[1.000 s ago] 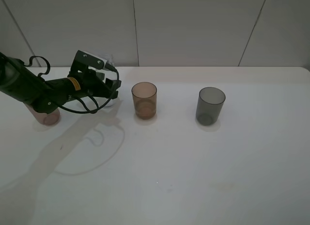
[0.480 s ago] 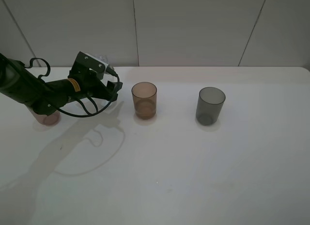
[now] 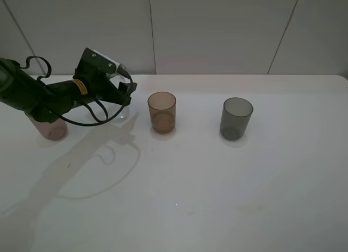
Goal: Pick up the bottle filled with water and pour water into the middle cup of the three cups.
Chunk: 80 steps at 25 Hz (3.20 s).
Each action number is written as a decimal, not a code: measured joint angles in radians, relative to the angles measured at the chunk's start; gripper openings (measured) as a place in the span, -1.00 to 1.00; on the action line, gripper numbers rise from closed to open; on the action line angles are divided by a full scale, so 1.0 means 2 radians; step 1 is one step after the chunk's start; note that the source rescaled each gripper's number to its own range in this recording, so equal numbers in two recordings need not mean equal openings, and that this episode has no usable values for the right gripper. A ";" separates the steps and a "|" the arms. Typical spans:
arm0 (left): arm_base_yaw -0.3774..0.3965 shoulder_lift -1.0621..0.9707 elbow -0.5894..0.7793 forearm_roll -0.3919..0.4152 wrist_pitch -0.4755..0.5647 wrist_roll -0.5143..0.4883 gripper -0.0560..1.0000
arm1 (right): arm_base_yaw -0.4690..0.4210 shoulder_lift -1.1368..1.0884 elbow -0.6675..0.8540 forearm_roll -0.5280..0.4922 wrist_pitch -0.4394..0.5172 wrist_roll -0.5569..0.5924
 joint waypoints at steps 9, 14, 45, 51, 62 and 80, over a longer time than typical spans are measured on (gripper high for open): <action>0.000 -0.059 0.001 -0.002 0.001 0.000 0.21 | 0.000 0.000 0.000 0.000 0.000 0.000; 0.000 -0.105 0.001 -0.007 0.017 0.000 0.21 | 0.000 0.000 0.000 0.000 0.000 0.000; 0.000 -0.748 0.002 -0.041 0.812 -0.156 0.21 | 0.000 0.000 0.000 -0.003 0.000 0.000; 0.000 -0.854 0.002 -0.043 0.945 -0.155 0.21 | 0.000 0.000 0.000 0.000 0.000 0.000; 0.000 -0.995 0.078 -0.066 1.030 -0.135 0.21 | 0.000 0.000 0.000 0.000 0.000 0.000; 0.000 -1.056 0.179 -0.104 0.992 -0.069 0.21 | 0.000 0.000 0.000 0.000 0.000 0.000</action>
